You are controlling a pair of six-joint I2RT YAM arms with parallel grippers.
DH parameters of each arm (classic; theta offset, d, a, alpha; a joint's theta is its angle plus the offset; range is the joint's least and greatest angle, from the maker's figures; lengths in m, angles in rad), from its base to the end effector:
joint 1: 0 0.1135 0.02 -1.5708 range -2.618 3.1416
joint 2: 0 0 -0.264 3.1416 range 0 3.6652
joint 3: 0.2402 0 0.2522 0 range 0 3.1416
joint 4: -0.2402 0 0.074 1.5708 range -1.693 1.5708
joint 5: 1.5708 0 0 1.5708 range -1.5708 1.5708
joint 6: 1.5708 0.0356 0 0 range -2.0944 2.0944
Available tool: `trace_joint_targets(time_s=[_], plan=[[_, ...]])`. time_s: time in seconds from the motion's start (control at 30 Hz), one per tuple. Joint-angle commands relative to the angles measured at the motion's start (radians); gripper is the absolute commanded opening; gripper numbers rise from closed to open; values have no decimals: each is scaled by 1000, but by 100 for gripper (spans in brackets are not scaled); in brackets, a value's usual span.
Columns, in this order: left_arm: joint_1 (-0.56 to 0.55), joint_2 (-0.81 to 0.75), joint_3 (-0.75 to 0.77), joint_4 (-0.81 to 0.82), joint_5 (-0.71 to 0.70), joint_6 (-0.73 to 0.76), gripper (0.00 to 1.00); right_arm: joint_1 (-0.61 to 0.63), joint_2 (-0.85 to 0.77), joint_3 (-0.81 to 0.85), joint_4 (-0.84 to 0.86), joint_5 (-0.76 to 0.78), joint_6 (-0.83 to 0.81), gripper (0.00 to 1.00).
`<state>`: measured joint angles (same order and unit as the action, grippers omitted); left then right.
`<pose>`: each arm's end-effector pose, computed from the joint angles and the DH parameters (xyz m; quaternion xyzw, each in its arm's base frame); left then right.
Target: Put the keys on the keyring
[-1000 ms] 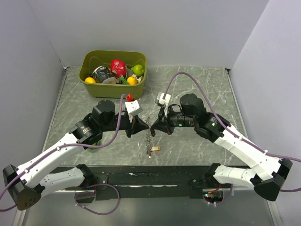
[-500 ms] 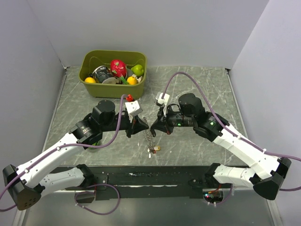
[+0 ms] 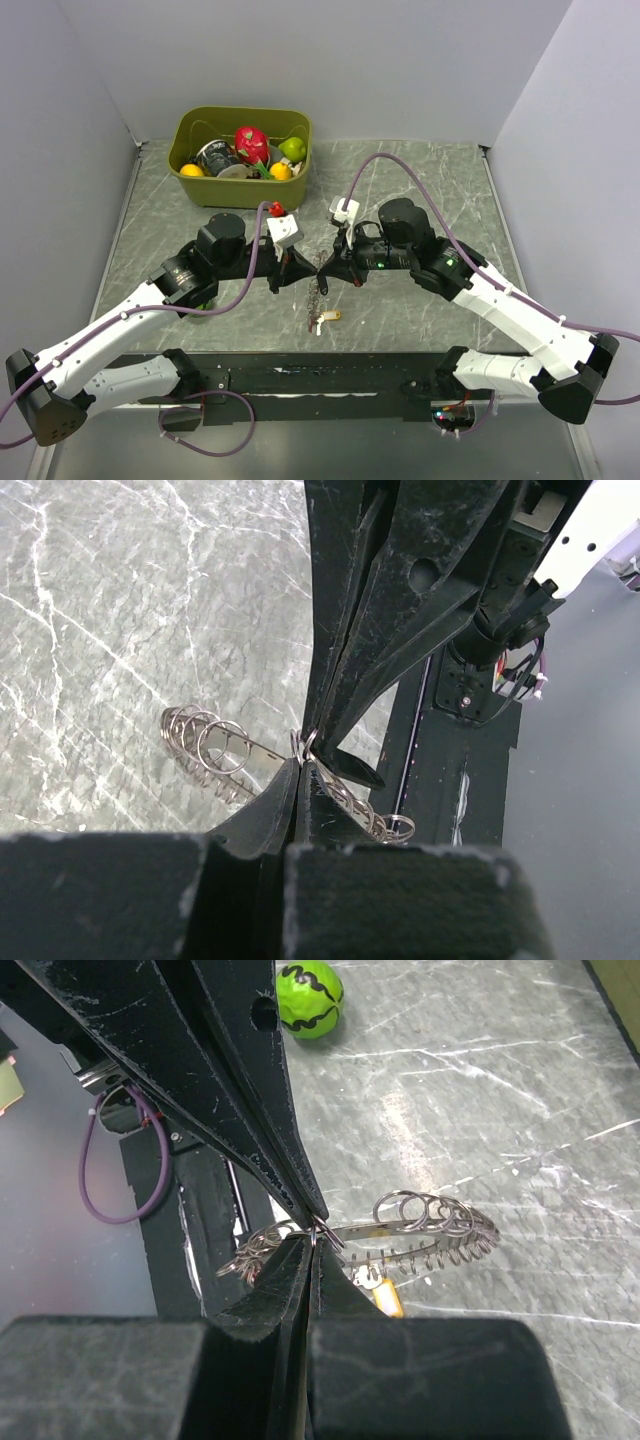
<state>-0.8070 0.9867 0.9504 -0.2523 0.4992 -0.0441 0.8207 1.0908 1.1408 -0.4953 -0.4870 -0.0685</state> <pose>0.1414 -0.1723 0.3548 0.4262 0.6658 -0.4196 0.4461 0.1480 0.1832 0.3744 -0.4692 0.6857 0.3798 0.4067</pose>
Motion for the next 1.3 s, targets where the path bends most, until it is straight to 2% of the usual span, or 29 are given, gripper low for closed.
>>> trace_joint_targets(time_s=[0.0, 0.3, 0.8, 1.27], plan=[[-15, -16, 41, 61, 42, 10, 1, 6, 3, 37, 37, 45, 4, 0], [-17, -39, 24, 59, 48, 12, 1, -11, -32, -13, 67, 88, 38, 0], [-17, -86, 5, 96, 68, 27, 1, -46, -26, -46, 80, 41, 59, 0], [-17, -122, -33, 166, 59, 21, 1, -61, -49, -79, 121, -102, 44, 0]])
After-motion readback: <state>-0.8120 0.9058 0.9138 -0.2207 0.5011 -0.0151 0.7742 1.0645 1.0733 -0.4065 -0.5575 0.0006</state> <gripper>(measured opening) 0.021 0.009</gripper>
